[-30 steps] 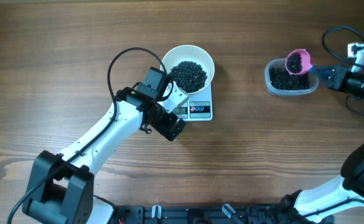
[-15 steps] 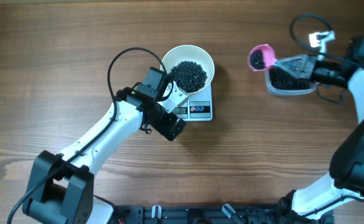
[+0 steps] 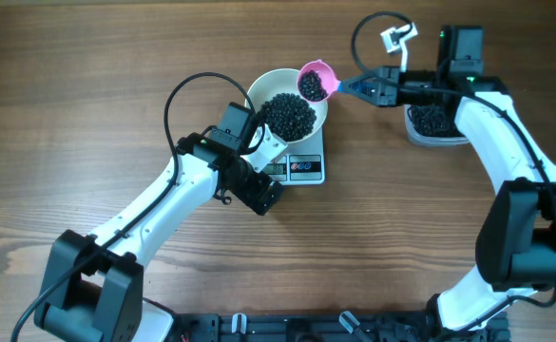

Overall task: Scoop item into bowl and weigh 150g on scale
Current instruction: 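Scoop black beans from the tub with the right gripper, then carry the filled scoop with the right gripper over the bowl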

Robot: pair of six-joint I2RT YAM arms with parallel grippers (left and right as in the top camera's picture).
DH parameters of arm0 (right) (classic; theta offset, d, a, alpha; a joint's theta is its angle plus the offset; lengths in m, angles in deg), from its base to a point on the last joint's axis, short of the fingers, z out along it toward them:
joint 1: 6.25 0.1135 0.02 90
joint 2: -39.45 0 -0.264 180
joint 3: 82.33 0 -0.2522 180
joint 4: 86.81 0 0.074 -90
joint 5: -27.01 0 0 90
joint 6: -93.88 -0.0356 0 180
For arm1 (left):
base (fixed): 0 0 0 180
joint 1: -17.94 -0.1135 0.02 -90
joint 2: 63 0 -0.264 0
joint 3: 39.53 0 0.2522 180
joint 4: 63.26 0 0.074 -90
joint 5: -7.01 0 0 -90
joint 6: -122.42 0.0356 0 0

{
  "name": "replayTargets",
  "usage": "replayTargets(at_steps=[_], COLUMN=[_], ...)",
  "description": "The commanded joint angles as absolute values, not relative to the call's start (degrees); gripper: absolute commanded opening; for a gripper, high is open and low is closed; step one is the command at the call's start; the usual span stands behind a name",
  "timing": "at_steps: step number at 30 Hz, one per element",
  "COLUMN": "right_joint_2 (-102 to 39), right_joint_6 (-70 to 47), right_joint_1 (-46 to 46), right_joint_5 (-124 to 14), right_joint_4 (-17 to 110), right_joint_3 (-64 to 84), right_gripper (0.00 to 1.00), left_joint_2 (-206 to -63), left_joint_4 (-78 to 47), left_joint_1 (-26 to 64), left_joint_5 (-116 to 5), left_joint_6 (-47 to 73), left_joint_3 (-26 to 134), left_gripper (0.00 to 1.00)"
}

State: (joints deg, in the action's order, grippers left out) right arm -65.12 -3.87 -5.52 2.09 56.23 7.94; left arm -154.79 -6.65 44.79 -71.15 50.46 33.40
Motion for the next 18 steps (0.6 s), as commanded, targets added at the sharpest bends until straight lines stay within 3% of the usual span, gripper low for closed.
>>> replayTargets(at_steps=[1, 5, 11, 18], right_joint_2=[-57.36, -48.42, -48.71, -53.89], right_joint_6=[-4.24, 1.05, 5.29, 8.15], right_joint_1=[-3.40, 3.03, 12.87, 15.49], right_joint_5=[-8.82, -25.74, -51.44, -52.84], right_joint_4=[56.62, 54.61, 51.29, 51.97], right_joint_3=[8.08, 8.08, 8.08, 8.10], right_gripper=[0.04, 0.04, 0.04, 0.04], left_joint_2=[-154.18, -154.18, -154.18, -154.18], left_joint_4=[-6.70, -6.67, -6.67, -6.67], left_joint_1=[44.84, 44.79, 44.84, 44.84], left_joint_5=[-70.65, -70.65, -70.65, -70.65], left_joint_6=[50.11, 50.11, 50.11, 50.11], left_joint_3=[33.03, 33.03, 33.03, 33.03], left_gripper=[1.00, 1.00, 1.00, 1.00])
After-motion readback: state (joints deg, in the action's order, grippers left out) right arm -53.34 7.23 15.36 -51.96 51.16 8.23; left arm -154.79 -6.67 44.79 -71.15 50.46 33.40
